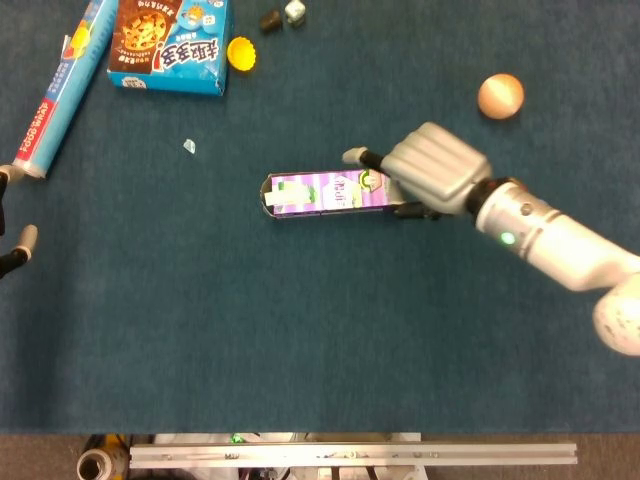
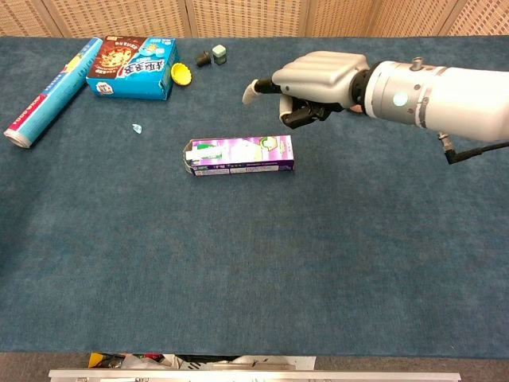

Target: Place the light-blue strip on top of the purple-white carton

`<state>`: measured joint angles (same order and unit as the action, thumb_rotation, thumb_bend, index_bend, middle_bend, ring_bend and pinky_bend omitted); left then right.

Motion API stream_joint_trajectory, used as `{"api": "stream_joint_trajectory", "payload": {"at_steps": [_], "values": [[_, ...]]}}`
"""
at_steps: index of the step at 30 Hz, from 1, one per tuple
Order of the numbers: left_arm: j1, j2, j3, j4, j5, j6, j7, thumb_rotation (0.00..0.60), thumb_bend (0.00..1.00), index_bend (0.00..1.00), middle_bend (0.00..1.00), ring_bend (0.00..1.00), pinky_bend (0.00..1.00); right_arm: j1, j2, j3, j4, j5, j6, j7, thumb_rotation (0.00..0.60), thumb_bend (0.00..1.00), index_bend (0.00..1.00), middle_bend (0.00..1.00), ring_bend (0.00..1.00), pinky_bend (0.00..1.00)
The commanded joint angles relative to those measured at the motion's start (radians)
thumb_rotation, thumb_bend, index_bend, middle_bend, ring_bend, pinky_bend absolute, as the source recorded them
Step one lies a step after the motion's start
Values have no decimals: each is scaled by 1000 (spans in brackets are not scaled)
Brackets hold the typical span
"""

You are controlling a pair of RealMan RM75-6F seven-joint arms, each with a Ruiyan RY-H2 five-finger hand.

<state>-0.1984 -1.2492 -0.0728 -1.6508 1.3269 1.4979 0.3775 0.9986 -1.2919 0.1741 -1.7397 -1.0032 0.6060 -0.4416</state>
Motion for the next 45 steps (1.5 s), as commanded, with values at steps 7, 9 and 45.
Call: {"api": "stream_joint_trajectory", "payload": {"at_steps": [7, 9, 45], "values": [[5, 5, -4, -14, -2, -13, 1, 600, 246, 296, 687, 737, 947, 155, -81, -64, 43, 201, -22, -94, 170, 1000, 157, 1000, 1000, 1000], [7, 6, -6, -17, -2, -14, -1, 600, 246, 296, 687, 738, 947, 188, -96, -83, 49, 247, -15, -115, 168, 1000, 158, 1000, 1000, 1000], [32, 26, -19, -16, 1, -29, -57, 600, 246, 296, 687, 740, 947, 387, -271, -200, 210, 474, 30, -115, 168, 1000, 188, 1000, 1000, 1000]]}}
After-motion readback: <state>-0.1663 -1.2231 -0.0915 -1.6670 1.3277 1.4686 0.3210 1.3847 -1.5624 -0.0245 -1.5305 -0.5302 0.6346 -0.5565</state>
